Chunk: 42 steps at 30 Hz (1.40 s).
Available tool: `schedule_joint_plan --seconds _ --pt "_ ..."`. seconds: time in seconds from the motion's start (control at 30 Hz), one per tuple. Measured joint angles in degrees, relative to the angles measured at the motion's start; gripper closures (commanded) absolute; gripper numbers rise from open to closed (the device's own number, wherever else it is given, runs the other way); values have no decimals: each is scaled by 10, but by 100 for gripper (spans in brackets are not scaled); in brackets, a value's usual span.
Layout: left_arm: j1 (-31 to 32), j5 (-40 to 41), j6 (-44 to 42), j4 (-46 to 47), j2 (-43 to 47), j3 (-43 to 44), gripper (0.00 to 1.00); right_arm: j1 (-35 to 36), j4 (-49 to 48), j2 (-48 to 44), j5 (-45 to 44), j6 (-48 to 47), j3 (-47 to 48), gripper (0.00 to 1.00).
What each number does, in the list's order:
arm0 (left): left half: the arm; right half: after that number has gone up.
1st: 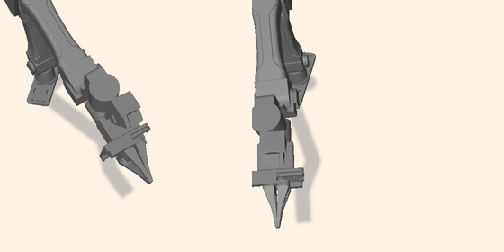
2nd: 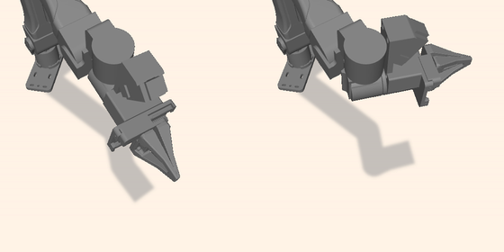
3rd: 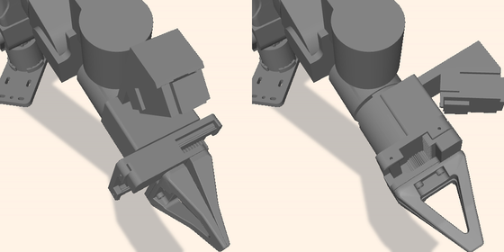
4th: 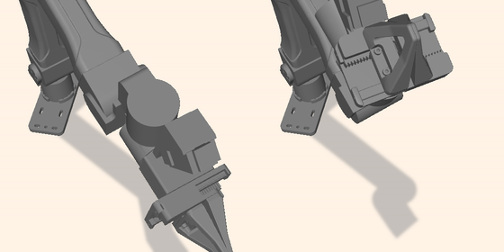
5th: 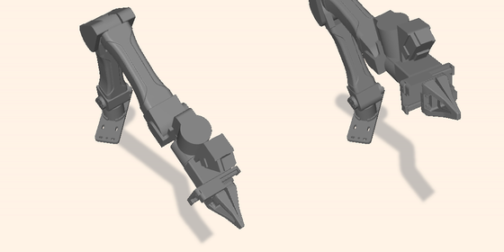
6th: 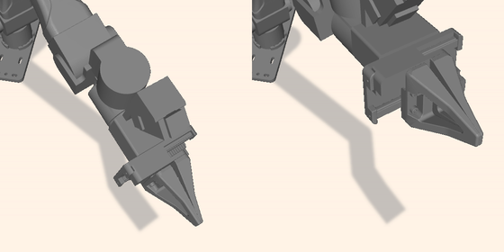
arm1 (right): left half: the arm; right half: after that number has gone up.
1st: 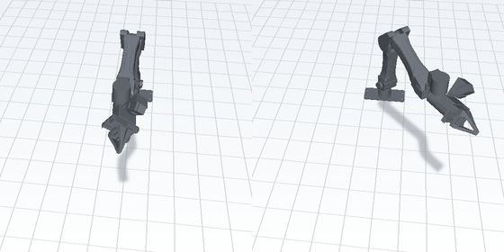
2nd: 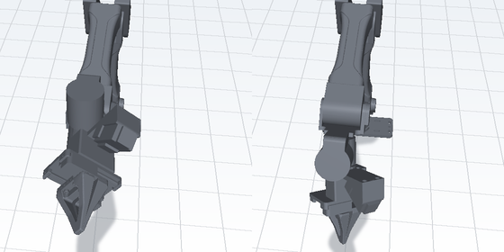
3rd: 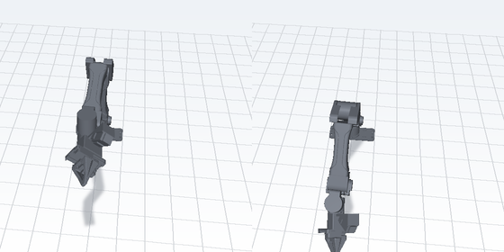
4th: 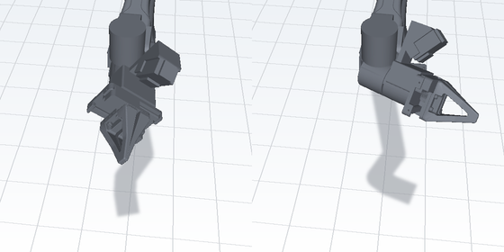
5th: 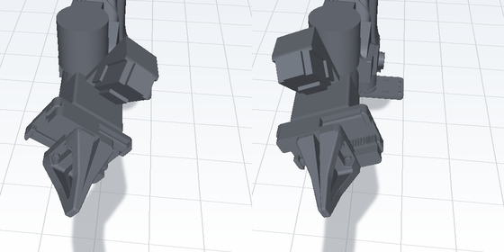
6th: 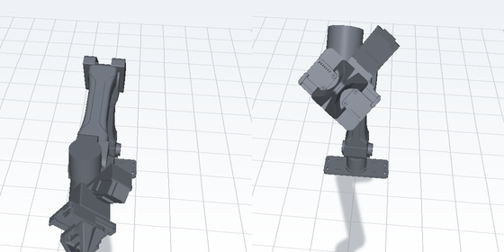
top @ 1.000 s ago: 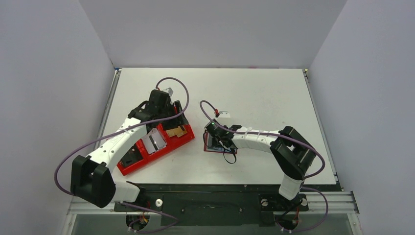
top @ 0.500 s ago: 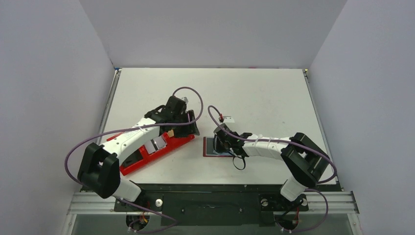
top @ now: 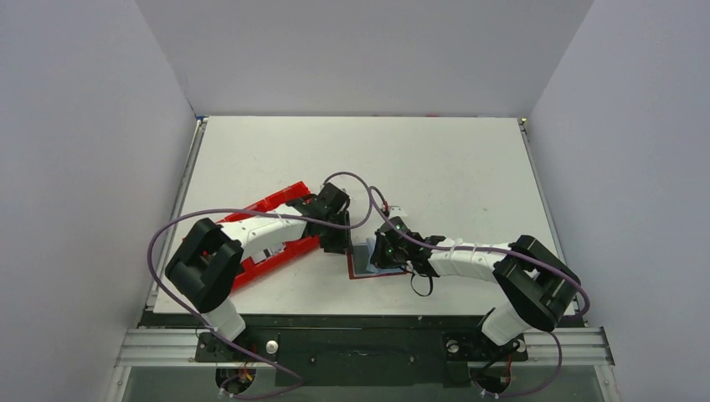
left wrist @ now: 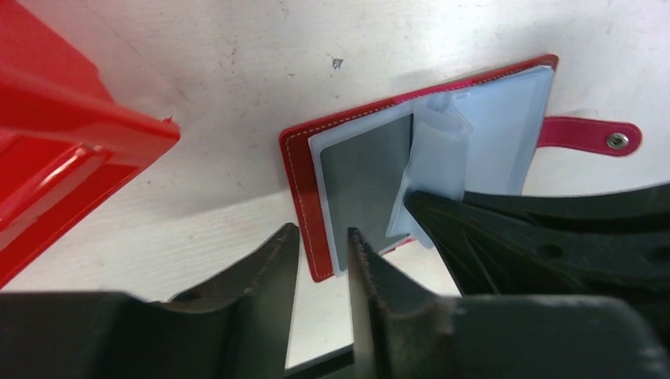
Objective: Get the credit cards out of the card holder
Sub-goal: Remove the credit card from the card holder.
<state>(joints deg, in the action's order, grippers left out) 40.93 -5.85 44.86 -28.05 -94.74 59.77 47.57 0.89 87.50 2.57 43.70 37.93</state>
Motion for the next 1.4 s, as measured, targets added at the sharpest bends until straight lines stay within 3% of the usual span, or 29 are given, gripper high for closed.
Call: schedule_joint_plan --seconds 0.13,0.27,0.8,1.1,1.4 --pt "7 2 7 18 -31 1 94 -6 -5 -2 9 0 -4 100" --pt "7 3 9 31 -52 4 100 -12 -9 -5 18 0 -8 100" --pt "8 5 14 60 -74 23 100 -30 -13 -7 45 0 -13 100" --pt "10 32 21 53 -24 23 89 -32 -27 -7 65 0 -14 100" --pt "10 39 30 58 -7 21 97 -25 -43 -7 84 0 -14 100"
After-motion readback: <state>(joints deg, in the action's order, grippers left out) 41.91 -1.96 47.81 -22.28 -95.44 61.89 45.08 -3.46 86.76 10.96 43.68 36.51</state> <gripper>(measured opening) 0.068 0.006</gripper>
